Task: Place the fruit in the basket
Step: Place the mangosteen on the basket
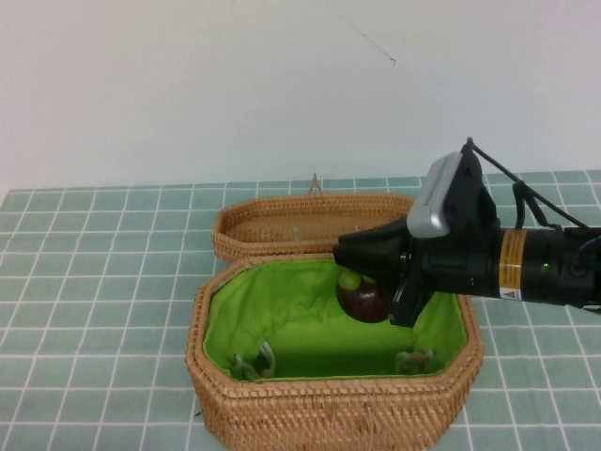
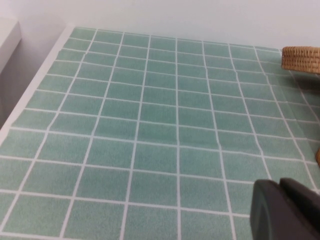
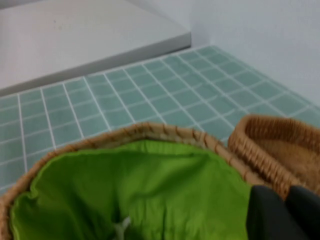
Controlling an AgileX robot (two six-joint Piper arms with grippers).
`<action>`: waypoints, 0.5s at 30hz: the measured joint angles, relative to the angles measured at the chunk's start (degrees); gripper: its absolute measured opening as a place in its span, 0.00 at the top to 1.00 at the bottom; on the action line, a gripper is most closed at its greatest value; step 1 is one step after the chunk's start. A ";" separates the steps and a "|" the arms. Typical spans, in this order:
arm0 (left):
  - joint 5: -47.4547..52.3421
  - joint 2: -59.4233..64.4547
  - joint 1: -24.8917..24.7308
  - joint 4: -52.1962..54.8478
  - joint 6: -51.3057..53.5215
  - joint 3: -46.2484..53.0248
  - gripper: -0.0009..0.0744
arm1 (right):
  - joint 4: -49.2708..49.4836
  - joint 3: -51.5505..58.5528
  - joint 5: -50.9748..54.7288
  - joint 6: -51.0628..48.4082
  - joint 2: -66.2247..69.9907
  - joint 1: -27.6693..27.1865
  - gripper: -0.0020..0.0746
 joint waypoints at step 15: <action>0.00 0.00 0.00 0.00 0.00 0.00 0.99 | -7.04 0.00 5.35 2.86 0.47 0.00 0.91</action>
